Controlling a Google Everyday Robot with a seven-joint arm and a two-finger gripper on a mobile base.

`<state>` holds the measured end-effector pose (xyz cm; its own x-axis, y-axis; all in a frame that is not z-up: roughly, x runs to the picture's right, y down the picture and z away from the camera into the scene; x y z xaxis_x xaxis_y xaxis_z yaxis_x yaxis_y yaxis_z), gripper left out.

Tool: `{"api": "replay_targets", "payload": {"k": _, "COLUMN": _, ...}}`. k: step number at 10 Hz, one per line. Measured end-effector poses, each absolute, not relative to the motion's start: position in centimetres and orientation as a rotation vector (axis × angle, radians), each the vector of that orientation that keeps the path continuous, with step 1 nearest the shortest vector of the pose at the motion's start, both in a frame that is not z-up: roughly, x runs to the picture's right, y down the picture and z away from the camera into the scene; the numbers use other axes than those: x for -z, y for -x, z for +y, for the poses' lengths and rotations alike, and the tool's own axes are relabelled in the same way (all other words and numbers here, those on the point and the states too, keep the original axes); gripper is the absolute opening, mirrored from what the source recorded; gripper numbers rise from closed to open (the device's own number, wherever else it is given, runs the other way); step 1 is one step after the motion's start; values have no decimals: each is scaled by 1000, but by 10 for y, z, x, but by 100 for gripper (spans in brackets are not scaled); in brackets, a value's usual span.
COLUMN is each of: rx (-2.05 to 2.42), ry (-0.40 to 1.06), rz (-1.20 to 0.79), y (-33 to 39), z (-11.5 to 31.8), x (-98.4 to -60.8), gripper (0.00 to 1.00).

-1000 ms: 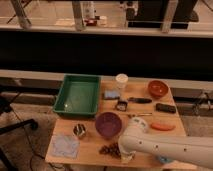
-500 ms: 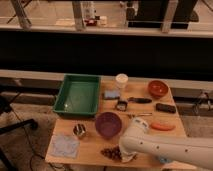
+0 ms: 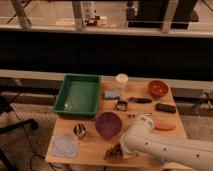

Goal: Place grapes in red bowl

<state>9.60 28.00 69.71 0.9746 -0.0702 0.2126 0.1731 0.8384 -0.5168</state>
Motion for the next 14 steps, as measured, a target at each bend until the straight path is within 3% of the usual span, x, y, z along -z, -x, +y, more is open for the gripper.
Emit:
{"api": "replay_targets", "payload": {"k": 5, "rx": 137, "ry": 440, "rz": -297, "y": -111, "z": 203, "x": -607, "gripper": 2}}
{"api": "replay_targets", "payload": {"k": 8, "rx": 134, "ry": 367, "rz": -347, "y": -125, "z": 177, "x": -579, "gripper": 2}}
{"api": "replay_targets", "payload": {"k": 11, "rx": 145, "ry": 356, "rz": -360, "y": -124, "z": 177, "x": -589, "gripper": 2}}
{"api": "replay_targets", "payload": {"k": 14, "rx": 161, "ry": 343, "rz": -357, "y": -117, "z": 179, "x": -630, "gripper": 2}}
